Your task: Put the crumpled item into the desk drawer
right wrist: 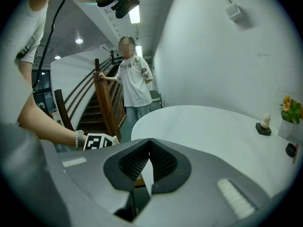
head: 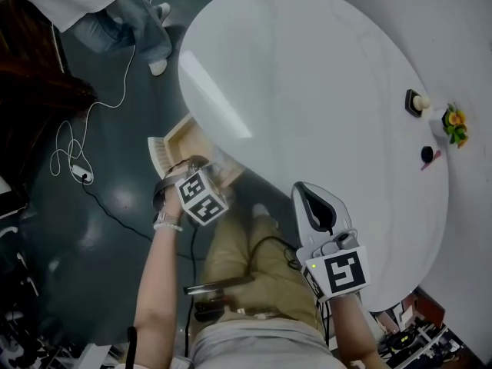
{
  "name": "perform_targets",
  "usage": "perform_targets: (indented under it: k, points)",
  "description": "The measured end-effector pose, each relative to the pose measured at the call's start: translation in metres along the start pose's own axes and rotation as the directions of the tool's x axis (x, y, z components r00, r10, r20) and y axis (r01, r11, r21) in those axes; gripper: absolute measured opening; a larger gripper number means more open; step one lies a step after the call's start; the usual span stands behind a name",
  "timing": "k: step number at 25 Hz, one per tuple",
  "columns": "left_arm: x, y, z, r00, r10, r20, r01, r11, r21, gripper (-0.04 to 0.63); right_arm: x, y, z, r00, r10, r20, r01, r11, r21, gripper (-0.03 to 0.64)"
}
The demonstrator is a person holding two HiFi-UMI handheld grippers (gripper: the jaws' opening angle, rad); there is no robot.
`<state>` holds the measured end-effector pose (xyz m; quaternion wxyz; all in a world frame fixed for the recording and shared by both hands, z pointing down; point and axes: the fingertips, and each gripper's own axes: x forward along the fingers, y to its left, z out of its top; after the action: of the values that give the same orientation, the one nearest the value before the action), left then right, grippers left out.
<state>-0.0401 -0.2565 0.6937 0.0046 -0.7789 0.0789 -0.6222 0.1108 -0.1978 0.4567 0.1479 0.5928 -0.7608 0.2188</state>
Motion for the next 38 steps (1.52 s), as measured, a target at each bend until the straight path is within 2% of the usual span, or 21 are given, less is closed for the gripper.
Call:
perform_targets:
  k: [4, 7, 11, 15, 21, 28, 34, 38]
  points:
    - [-0.02, 0.008, 0.007, 0.995, 0.061, 0.082, -0.056, 0.997, -0.059, -0.002, -0.001, 0.005, 0.004, 1.0, 0.024, 0.005, -0.024, 1.0, -0.02, 0.005]
    - [-0.039, 0.011, 0.007, 0.987, 0.088, 0.134, -0.068, 0.987, -0.147, -0.002, -0.002, 0.013, 0.011, 0.999, 0.046, 0.009, -0.045, 0.998, -0.04, 0.005]
    - [-0.067, 0.013, 0.007, 0.969, 0.135, 0.205, -0.079, 0.962, -0.261, -0.003, -0.004, 0.022, 0.02, 0.997, 0.081, 0.016, -0.08, 0.994, -0.072, 0.005]
    - [-0.104, 0.016, 0.008, 0.936, 0.201, 0.288, -0.086, 0.927, -0.365, -0.003, -0.008, 0.032, 0.026, 0.994, 0.11, 0.026, -0.107, 0.989, -0.105, 0.005]
    - [-0.164, 0.013, 0.012, 0.874, 0.296, 0.385, -0.088, 0.876, -0.475, -0.003, -0.023, 0.047, 0.038, 0.987, 0.154, 0.039, -0.146, 0.977, -0.155, 0.005]
    - [-0.244, 0.004, 0.019, 0.778, 0.419, 0.468, -0.115, 0.827, -0.55, -0.003, -0.047, 0.063, 0.054, 0.976, 0.206, 0.068, -0.187, 0.958, -0.218, 0.005]
    - [-0.306, -0.011, 0.017, 0.698, 0.509, 0.504, -0.143, 0.788, -0.598, -0.003, -0.067, 0.073, 0.069, 0.967, 0.238, 0.094, -0.206, 0.941, -0.269, 0.005]
    - [-0.342, -0.022, 0.015, 0.64, 0.57, 0.516, -0.157, 0.754, -0.638, -0.003, -0.078, 0.079, 0.078, 0.957, 0.264, 0.118, -0.219, 0.929, -0.299, 0.005]
